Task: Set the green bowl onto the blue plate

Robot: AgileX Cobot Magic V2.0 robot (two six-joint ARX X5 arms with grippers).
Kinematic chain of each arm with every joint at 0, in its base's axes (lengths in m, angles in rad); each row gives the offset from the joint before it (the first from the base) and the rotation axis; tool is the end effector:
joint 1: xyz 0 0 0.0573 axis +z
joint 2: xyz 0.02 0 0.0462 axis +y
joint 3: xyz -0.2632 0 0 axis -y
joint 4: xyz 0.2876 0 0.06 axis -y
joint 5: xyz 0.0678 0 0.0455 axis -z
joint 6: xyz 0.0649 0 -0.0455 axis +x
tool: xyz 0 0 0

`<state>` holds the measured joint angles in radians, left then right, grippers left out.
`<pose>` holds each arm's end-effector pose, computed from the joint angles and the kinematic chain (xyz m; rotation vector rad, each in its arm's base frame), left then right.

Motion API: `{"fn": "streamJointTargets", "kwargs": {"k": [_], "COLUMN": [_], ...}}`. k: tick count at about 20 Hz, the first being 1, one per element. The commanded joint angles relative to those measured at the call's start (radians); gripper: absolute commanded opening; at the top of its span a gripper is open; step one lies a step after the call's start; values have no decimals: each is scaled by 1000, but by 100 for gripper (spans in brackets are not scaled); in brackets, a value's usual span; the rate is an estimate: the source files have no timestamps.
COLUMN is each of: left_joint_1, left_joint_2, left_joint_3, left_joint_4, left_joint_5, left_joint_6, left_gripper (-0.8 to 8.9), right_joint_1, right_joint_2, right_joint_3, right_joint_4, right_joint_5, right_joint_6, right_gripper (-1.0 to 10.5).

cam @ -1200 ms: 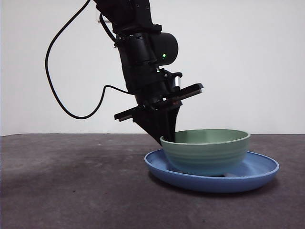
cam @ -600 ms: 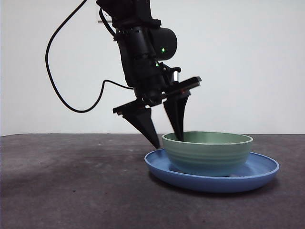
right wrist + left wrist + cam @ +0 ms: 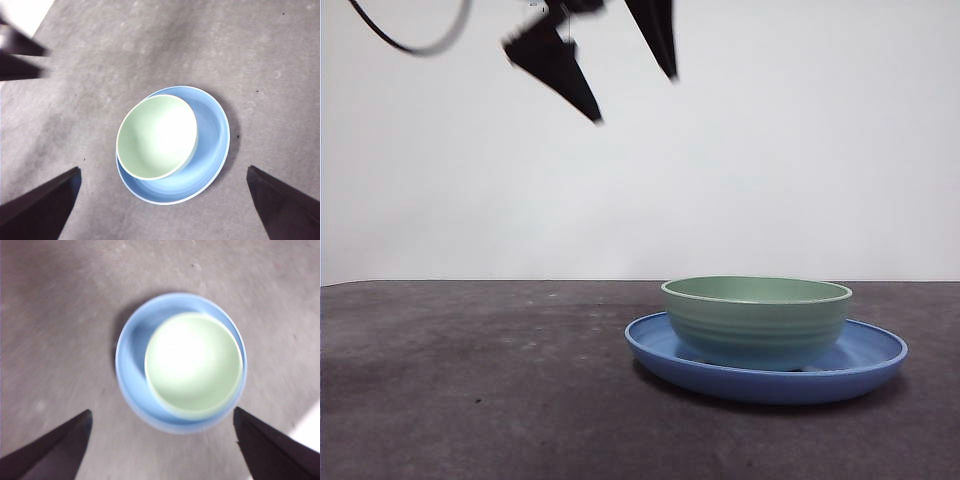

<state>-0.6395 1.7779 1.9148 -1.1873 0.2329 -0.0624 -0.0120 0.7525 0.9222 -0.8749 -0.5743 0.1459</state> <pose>0.3248 -0.2603 0.3462 0.1654 1.0825 -0.7545 0.1947 0.0329 0.3118 0.3429 0.7237 0.4889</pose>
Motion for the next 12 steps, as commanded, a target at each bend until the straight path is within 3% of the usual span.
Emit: {"fn": "streamJointTargets", "kwargs": {"k": [1,5,12], "left_joint_1": [8,64,169], "left_joint_2": [-76,-272,-725], "left_joint_3": [2,-126,-483], "left_joint_4": [-45,-81,16], "left_joint_5": [-5,-8,-8], "left_joint_6": [58,74,104], "left_gripper": [480,629,626], "right_joint_1": [3,3,3], "right_joint_2": [4,5,5], "right_joint_3": [16,16,16], "right_joint_4": [6,6,3], "right_joint_5": [-2,-2,-6], "right_joint_6": [-5,-4,-5], "right_gripper": [656,656,656]}}
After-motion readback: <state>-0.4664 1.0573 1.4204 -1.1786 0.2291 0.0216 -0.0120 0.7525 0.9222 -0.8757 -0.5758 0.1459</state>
